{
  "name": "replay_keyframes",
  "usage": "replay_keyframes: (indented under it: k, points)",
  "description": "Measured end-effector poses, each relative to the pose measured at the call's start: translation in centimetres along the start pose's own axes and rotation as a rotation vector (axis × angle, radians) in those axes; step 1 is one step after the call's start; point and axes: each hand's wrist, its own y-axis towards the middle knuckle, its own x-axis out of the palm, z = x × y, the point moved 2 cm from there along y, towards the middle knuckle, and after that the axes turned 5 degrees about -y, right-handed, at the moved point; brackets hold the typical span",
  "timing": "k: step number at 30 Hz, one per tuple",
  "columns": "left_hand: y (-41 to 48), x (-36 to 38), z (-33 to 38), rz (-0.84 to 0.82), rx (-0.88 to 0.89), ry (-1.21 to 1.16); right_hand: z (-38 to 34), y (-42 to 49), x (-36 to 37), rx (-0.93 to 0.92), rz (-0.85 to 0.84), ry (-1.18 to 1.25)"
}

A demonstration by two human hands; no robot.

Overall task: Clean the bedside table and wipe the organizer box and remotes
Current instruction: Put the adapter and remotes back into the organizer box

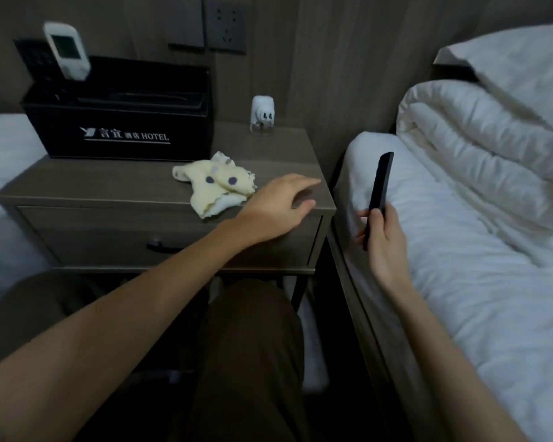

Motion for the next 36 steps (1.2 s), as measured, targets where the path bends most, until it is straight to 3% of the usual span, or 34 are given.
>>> replay_keyframes:
  k: [4,9,17,20,24,28,32,36]
  points:
    - [-0.6,-3.7,1.7,0.095,-0.172,-0.623,-6.1,-0.2,0.6,-0.084,-0.094,0.127]
    - [-1.8,-11.0,2.5,0.157,-0.200,-0.769,-12.4,-1.0,4.3,-0.196,-0.341,0.292]
    - [-5.7,-20.5,-1.8,0.319,-0.231,-0.821,-20.8,-2.4,10.7,-0.290,-0.673,0.380]
    - [-7.0,-23.1,-3.3,0.326,-0.230,-0.858,-23.3,-2.9,12.9,-0.341,-0.740,0.300]
    - [-8.4,-26.7,-4.9,0.402,-0.225,-0.852,-26.4,-2.0,15.2,-0.444,-0.697,0.128]
    - [-9.1,-30.4,-5.7,0.516,-0.210,-0.622,-30.7,0.1,16.6,-0.529,-0.555,0.106]
    - [-9.4,-32.4,-6.1,0.506,-0.143,-0.520,-35.3,0.7,18.6,-0.679,-0.517,-0.008]
    - [-9.5,-33.6,-7.0,0.582,-0.114,-0.512,-37.6,1.5,20.9,-0.687,-0.540,-0.038]
